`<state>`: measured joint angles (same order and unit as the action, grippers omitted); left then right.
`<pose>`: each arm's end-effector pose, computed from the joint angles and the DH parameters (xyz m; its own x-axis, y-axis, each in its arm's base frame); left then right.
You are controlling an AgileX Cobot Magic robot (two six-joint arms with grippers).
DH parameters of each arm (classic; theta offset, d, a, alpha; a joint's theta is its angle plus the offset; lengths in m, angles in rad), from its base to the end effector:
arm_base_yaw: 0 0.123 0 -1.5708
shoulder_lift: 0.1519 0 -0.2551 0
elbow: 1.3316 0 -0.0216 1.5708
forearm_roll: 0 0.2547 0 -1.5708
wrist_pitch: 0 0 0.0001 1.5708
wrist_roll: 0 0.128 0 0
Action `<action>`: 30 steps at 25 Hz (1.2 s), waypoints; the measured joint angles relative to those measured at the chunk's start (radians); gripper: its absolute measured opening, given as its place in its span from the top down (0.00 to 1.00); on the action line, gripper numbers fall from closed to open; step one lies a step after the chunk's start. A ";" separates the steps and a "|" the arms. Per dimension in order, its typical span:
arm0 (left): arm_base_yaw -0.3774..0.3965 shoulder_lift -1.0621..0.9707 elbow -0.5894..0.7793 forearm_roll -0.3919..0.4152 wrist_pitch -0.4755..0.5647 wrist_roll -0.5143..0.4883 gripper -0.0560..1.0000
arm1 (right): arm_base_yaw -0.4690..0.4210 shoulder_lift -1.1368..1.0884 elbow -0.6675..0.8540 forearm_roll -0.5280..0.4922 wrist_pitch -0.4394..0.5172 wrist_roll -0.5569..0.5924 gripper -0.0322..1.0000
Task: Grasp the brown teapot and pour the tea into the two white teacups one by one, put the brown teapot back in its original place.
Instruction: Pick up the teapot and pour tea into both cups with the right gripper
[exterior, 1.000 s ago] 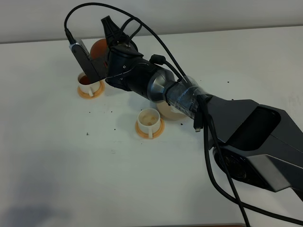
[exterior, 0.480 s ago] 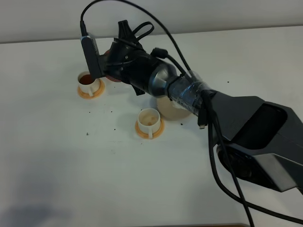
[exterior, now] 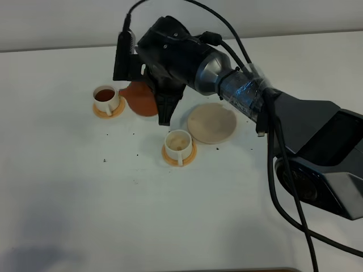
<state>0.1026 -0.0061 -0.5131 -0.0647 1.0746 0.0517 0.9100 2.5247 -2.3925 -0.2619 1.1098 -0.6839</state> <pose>0.0591 -0.0012 0.2653 -0.4490 -0.0253 -0.8932 -0.0424 0.9991 -0.0070 0.3520 0.4044 0.1343 0.1220 -0.9829 -0.1381 -0.8936 -0.0482 -0.4463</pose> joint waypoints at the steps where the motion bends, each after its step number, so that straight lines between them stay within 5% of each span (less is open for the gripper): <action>1: 0.000 0.000 0.000 0.000 0.000 0.000 0.70 | -0.002 0.000 0.000 0.025 0.007 0.007 0.88; 9: 0.000 0.000 0.000 0.000 0.000 0.000 0.70 | -0.007 0.000 0.000 0.152 -0.016 0.058 0.88; 30: 0.000 0.000 0.000 0.000 0.000 0.000 0.70 | -0.030 -0.032 -0.194 0.066 0.119 0.234 0.88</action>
<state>0.1026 -0.0061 -0.5131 -0.0647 1.0746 0.0517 0.8804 2.4923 -2.5870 -0.1954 1.2290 -0.4502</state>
